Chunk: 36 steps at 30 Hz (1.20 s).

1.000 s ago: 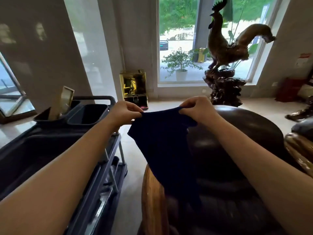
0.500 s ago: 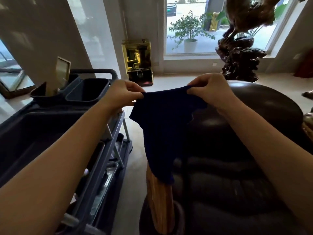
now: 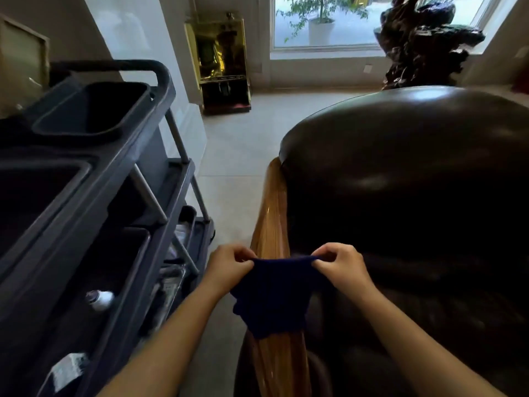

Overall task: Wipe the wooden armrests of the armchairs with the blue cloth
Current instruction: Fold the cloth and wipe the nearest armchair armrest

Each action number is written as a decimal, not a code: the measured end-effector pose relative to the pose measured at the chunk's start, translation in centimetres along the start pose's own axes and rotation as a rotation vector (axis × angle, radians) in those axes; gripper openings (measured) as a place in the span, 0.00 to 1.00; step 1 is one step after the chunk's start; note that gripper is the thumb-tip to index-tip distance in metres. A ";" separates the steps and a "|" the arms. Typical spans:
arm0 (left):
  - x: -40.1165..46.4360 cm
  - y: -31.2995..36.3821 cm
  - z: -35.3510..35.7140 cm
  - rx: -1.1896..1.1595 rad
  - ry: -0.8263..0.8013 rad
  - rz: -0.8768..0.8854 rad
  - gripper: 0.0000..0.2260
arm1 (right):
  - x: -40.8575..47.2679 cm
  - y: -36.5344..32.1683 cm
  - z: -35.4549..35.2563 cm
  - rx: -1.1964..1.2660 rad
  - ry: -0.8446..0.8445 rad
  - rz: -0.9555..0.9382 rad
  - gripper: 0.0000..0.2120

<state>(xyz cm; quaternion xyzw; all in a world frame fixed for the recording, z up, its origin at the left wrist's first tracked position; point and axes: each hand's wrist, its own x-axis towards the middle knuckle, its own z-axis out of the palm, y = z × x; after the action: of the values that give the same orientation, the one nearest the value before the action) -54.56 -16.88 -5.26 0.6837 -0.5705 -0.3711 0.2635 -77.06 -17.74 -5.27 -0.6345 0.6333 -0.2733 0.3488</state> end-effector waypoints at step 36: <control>6.8 -15.4 19.2 0.607 0.357 -0.023 0.27 | 5.7 15.9 20.7 -0.216 0.183 -0.013 0.31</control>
<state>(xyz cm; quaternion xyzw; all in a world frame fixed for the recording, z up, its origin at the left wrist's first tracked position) -60.54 -19.09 -29.97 0.7915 -0.5918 -0.0621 0.1397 -70.18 -20.74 -30.90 -0.6451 0.6839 -0.2625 0.2174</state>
